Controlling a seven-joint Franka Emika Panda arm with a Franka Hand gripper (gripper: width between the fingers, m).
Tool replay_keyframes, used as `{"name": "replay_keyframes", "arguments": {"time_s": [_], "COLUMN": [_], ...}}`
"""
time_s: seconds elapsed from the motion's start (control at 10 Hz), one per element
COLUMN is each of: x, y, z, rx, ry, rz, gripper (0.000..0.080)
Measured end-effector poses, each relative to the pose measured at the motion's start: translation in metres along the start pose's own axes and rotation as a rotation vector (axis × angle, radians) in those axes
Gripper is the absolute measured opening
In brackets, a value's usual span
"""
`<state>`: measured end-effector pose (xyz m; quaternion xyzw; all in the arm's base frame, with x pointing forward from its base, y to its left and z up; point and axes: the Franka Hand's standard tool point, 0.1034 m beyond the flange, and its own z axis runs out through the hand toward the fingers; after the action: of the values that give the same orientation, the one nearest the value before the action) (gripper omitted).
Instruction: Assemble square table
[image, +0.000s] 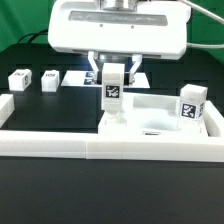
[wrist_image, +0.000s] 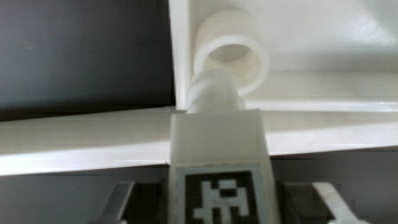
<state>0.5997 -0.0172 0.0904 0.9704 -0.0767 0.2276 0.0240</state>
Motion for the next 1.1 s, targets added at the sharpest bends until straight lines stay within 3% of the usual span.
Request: {"name": "replay_keyframes", "arguments": {"time_s": [1.1], "x": [-0.014], "y": [-0.012], "z": [0.013], "rx": [-0.009], "ry": [0.012], "rz": [-0.029], "gripper": [0.0290]}}
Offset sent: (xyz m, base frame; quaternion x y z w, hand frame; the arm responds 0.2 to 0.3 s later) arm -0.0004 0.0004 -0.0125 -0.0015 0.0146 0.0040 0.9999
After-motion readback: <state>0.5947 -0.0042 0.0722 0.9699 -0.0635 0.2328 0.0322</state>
